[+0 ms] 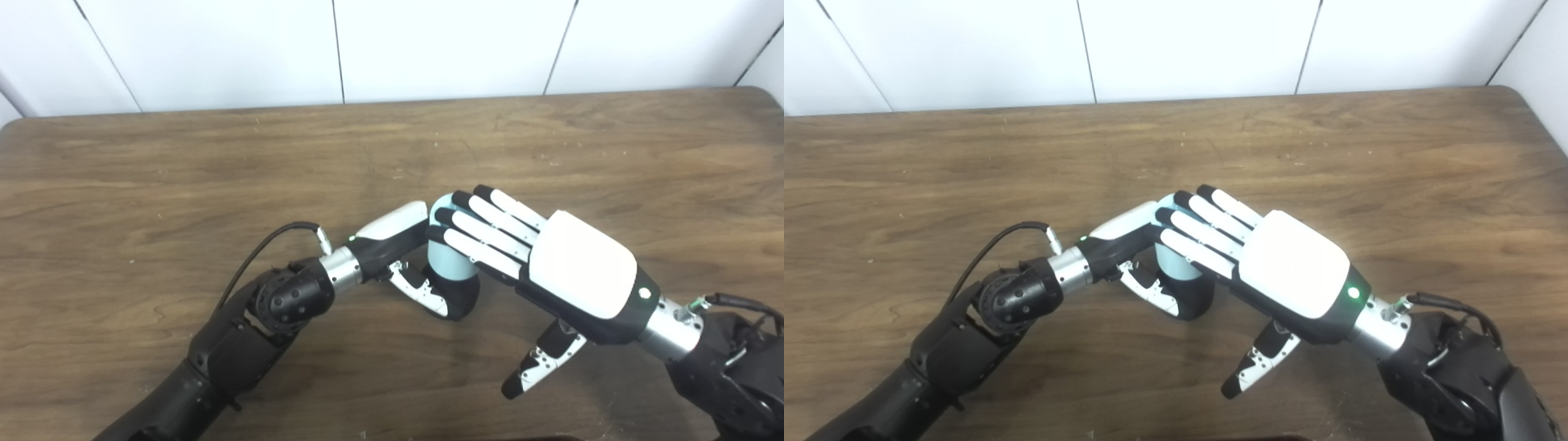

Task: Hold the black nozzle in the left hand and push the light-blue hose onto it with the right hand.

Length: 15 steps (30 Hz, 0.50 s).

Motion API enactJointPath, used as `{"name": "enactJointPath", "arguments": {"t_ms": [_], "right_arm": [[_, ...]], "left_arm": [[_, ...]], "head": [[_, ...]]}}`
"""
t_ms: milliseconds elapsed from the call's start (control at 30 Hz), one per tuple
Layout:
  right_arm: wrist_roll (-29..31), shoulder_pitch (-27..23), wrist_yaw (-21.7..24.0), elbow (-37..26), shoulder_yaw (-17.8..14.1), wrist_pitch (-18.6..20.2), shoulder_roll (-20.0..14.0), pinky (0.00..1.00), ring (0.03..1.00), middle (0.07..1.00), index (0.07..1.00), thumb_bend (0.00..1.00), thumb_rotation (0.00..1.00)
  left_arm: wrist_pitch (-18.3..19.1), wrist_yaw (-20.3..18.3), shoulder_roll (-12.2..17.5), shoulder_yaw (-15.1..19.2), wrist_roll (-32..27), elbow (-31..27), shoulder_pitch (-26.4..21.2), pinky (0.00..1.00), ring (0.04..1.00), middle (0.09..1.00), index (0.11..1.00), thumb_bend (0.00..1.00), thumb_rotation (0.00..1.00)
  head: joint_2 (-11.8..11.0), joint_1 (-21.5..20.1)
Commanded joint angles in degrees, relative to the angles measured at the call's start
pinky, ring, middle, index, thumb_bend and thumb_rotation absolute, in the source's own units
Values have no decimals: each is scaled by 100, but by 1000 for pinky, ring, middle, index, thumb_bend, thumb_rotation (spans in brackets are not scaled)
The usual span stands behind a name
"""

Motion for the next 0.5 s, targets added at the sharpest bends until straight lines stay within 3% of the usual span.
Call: {"name": "enactJointPath", "arguments": {"t_ms": [0,200,467], "right_arm": [[124,56,178,58,140,-16,-136,985,1000,1000,1000,904,483],[355,67,247,124,194,164,-177,980,1000,1000,1000,893,471],[616,129,340,39,235,654,-159,975,1000,1000,1000,869,454]], "left_arm": [[602,-802,261,-409,380,327,394,846,743,605,479,502,87],[612,-810,251,-429,390,327,399,846,745,607,480,502,87],[638,-816,247,-435,375,327,400,793,655,543,479,502,86]], "head": [[7,-1],[7,-1],[18,-5]]}}
